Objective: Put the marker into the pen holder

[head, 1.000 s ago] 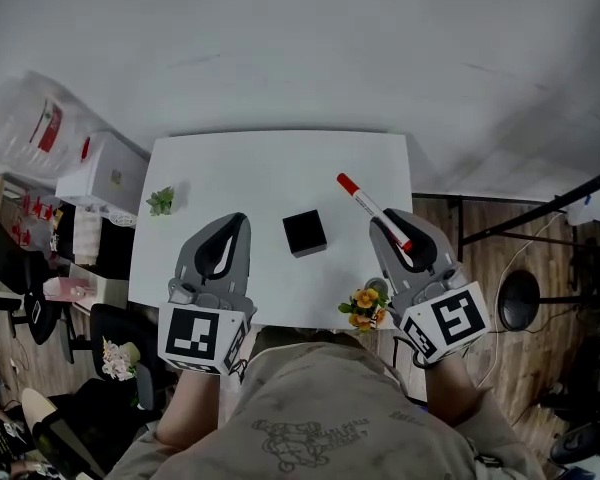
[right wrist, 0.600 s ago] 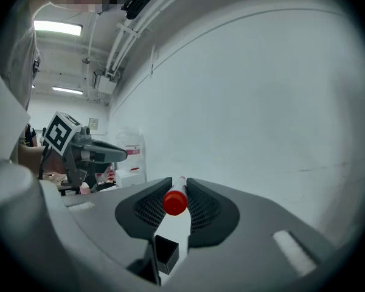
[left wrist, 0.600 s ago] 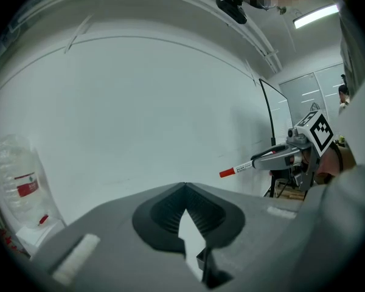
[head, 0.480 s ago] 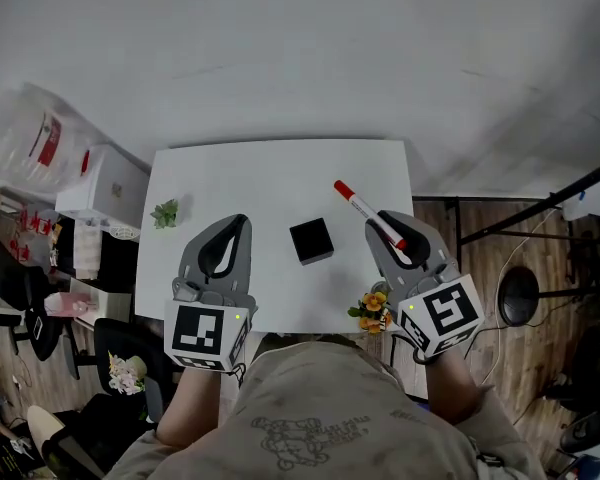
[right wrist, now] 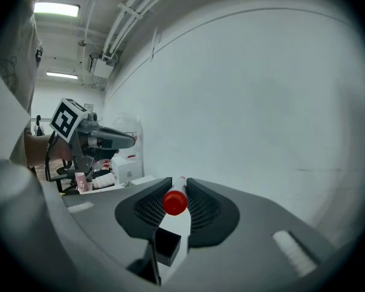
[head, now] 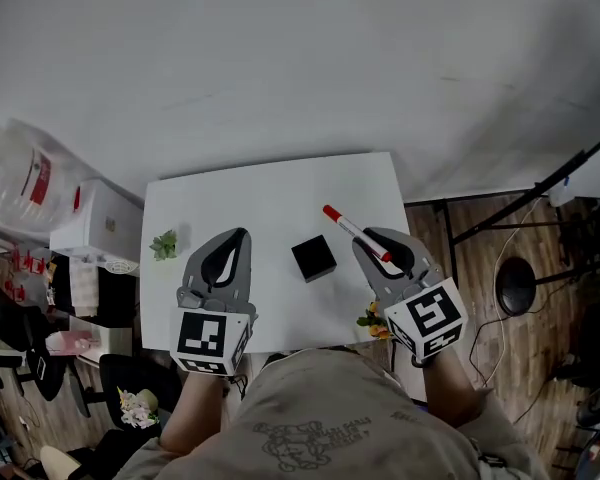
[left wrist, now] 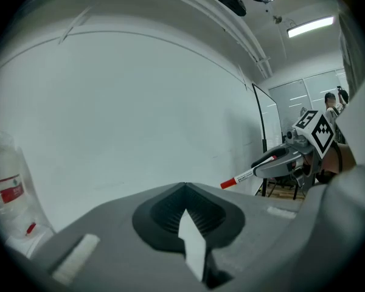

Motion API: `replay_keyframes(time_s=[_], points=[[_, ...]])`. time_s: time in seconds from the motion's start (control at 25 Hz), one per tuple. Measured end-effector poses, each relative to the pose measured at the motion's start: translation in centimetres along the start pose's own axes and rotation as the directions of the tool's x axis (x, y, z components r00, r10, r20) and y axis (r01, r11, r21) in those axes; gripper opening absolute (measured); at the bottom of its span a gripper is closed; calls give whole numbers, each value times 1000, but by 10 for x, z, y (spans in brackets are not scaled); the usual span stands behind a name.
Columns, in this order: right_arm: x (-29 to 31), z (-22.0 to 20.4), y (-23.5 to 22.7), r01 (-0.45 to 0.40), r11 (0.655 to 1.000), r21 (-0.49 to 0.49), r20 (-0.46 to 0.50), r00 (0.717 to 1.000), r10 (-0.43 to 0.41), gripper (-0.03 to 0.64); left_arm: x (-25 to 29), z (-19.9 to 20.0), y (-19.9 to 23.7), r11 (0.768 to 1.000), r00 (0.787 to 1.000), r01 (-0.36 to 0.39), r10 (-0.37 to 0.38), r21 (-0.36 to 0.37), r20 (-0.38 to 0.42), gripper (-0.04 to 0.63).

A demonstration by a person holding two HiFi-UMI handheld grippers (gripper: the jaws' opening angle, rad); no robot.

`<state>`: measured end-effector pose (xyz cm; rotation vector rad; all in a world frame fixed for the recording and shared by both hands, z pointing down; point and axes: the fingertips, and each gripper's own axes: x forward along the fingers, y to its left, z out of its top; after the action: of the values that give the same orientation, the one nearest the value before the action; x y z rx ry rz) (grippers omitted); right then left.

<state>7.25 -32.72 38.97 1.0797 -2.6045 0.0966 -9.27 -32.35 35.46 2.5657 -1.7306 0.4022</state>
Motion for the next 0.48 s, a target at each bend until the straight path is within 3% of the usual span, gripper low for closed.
replay_keyframes(time_s=[0.32, 0.48], points=[[37, -40, 20, -92, 992, -83, -203, 976, 74, 101, 9, -36, 8, 1000, 998, 21, -21, -12, -67, 0], [55, -62, 27, -114, 991, -74, -271, 958, 90, 102, 11, -59, 8, 999, 992, 35, -38, -26, -117, 0]])
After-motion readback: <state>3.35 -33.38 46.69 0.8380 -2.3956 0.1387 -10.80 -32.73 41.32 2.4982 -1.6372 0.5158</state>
